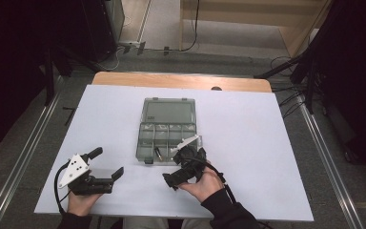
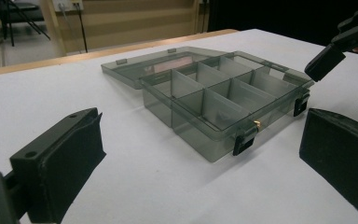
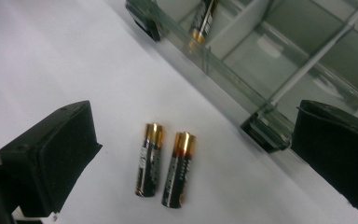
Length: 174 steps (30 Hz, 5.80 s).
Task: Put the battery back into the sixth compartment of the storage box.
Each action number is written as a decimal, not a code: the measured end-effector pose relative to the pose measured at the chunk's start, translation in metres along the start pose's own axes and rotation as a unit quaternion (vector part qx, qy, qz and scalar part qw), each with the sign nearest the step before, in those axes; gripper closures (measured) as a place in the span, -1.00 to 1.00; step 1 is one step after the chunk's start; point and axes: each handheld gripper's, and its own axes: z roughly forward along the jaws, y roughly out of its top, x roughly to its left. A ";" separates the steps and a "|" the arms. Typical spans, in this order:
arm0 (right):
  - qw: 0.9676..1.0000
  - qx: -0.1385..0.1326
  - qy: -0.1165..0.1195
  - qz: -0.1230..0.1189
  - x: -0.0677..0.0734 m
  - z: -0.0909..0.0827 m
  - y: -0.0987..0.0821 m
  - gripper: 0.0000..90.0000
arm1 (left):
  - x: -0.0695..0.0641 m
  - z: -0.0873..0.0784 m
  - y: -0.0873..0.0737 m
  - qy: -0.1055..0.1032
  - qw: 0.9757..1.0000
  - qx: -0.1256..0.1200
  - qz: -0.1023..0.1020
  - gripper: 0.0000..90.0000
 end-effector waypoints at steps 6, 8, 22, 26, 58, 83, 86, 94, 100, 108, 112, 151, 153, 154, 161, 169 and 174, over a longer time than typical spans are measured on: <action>1.000 0.028 -0.012 -0.006 0.003 0.003 -0.001 -0.96 | 0.000 0.000 0.000 0.000 1.000 0.001 0.001 -1.00; 0.999 0.038 -0.007 -0.008 0.003 0.004 -0.002 -0.92 | 0.000 0.000 0.000 0.000 1.000 0.001 0.001 -1.00; 0.996 0.083 -0.009 -0.004 0.002 0.010 -0.008 -0.56 | 0.000 0.000 0.000 -0.003 1.000 0.001 0.000 -1.00; 0.996 0.091 -0.011 0.005 0.000 0.012 -0.009 -0.48 | 0.000 0.000 0.000 -0.004 1.000 0.002 0.000 -1.00; 0.994 0.111 -0.016 -0.015 0.005 0.021 -0.013 0.70 | 0.000 0.001 -0.001 -0.004 1.000 0.003 0.000 -1.00; 0.994 0.110 -0.007 -0.019 0.003 0.021 -0.010 0.73 | 0.000 0.001 -0.001 -0.002 1.000 0.004 0.000 -1.00; 0.994 0.106 -0.004 -0.019 0.004 0.020 -0.008 0.73 | 0.000 0.001 -0.001 -0.003 1.000 0.004 0.000 -1.00; 0.996 0.081 0.022 0.001 0.004 0.015 -0.001 0.73 | 0.000 0.001 -0.001 -0.003 1.000 0.004 0.000 -1.00; 0.998 0.051 0.038 0.020 0.002 0.012 0.004 0.73 | 0.000 0.001 -0.001 -0.003 1.000 0.004 0.000 -1.00; 0.996 0.011 0.063 0.054 -0.007 0.013 0.007 0.73 | 0.000 0.001 -0.001 -0.004 1.000 0.004 0.000 -1.00; 0.993 -0.014 0.088 0.075 -0.011 0.010 0.008 0.73 | 0.000 0.001 -0.001 -0.004 1.000 0.004 0.000 -1.00; 0.944 -0.151 0.129 0.265 -0.031 0.023 0.027 0.71 | 0.000 0.001 -0.001 -0.005 1.000 0.003 0.001 -1.00; 0.943 -0.148 0.116 0.276 -0.031 0.024 0.029 0.51 | 0.000 0.001 -0.001 -0.005 1.000 0.003 0.001 -1.00; 0.941 -0.146 0.112 0.283 -0.030 0.025 0.031 0.32 | 0.000 0.001 -0.001 -0.005 1.000 0.003 0.001 -1.00; 0.951 -0.155 0.107 0.245 -0.022 0.021 0.033 -0.52 | 0.000 0.001 -0.001 -0.004 1.000 0.004 0.001 -1.00; 0.981 -0.114 0.088 0.132 -0.012 0.020 0.032 -1.00 | 0.000 0.002 -0.001 -0.005 1.000 0.005 0.002 -1.00; 0.989 -0.091 0.079 0.089 -0.007 0.019 0.029 -1.00 | 0.000 0.002 -0.001 -0.006 1.000 0.004 0.001 -1.00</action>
